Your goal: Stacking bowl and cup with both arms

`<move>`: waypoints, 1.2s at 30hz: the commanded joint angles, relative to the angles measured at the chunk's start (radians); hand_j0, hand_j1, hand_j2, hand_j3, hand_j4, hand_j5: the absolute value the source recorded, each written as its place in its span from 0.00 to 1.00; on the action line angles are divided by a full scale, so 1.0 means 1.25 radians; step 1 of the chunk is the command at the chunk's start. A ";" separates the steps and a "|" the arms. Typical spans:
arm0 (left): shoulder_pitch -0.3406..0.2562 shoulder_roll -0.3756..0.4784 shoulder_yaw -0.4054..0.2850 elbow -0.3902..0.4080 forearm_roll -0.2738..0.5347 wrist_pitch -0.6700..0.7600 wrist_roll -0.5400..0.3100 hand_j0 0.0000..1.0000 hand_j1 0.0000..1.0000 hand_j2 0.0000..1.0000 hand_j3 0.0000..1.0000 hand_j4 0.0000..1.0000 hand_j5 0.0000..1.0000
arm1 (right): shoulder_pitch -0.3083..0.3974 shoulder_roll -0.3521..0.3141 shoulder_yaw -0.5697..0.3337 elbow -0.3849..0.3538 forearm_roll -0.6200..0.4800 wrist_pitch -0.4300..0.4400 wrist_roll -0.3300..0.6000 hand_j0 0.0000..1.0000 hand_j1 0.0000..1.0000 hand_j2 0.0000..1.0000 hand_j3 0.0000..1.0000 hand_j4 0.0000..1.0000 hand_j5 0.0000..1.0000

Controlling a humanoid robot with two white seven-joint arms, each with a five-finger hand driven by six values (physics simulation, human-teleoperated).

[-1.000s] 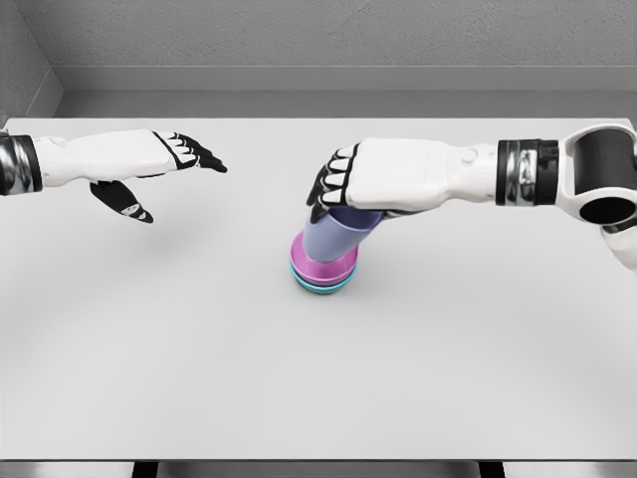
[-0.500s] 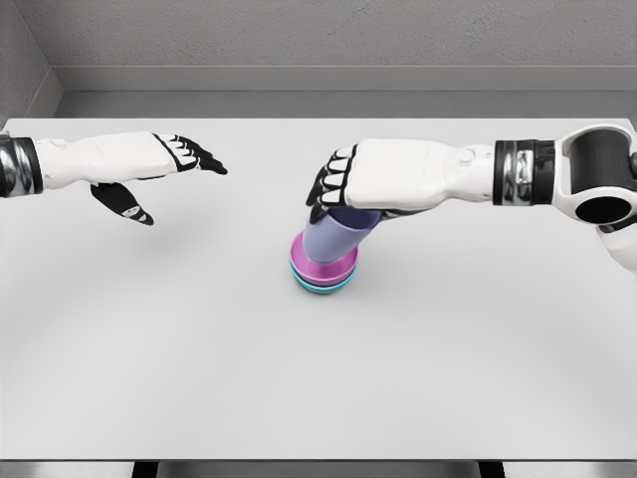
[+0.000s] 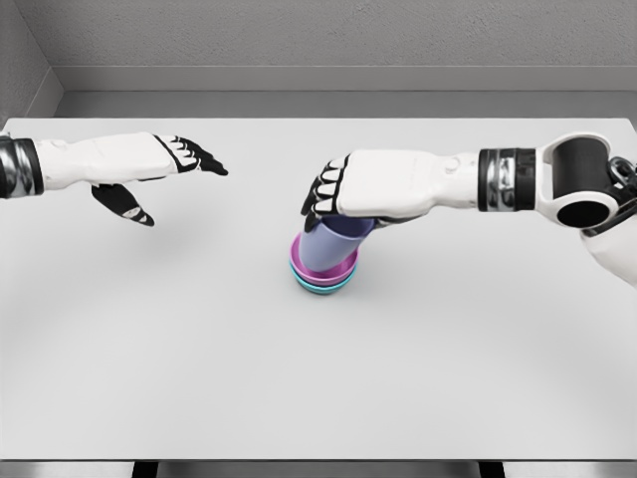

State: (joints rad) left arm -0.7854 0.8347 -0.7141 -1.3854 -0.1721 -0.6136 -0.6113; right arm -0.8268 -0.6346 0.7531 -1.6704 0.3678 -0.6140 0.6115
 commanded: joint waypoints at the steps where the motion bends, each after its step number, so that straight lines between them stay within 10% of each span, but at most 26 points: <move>1: 0.000 0.001 0.001 -0.001 0.005 0.002 0.000 1.00 1.00 1.00 1.00 1.00 1.00 | 0.000 0.001 0.001 0.002 -0.003 0.003 0.000 0.69 0.69 0.69 0.69 0.69 0.69; 16: 0.000 0.001 0.001 -0.002 0.005 0.002 0.000 1.00 1.00 1.00 1.00 1.00 1.00 | 0.001 0.017 0.010 0.029 0.014 0.003 0.000 0.70 0.70 0.70 0.70 0.70 0.70; 18: 0.000 0.001 0.001 -0.002 0.005 0.002 0.000 1.00 1.00 1.00 1.00 1.00 1.00 | 0.001 0.016 0.009 0.032 0.019 0.003 0.000 0.78 0.78 0.78 0.78 0.78 0.78; 19: 0.000 0.001 0.001 -0.002 0.005 0.002 0.000 1.00 1.00 1.00 1.00 1.00 1.00 | 0.001 0.016 0.007 0.033 0.019 0.003 0.000 1.00 1.00 1.00 1.00 1.00 1.00; 28: 0.000 0.001 0.001 -0.002 0.005 0.002 0.000 1.00 1.00 1.00 1.00 1.00 1.00 | 0.001 0.014 0.000 0.033 0.017 0.003 0.000 1.00 1.00 1.00 1.00 1.00 1.00; 36: 0.000 0.001 0.001 -0.005 0.005 0.002 0.000 1.00 1.00 1.00 1.00 1.00 1.00 | 0.074 -0.025 -0.222 0.192 0.006 0.003 0.000 1.00 1.00 1.00 1.00 1.00 1.00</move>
State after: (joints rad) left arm -0.7854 0.8352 -0.7139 -1.3905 -0.1718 -0.6135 -0.6113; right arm -0.7271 -0.6553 0.5335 -1.5028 0.3826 -0.6138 0.6114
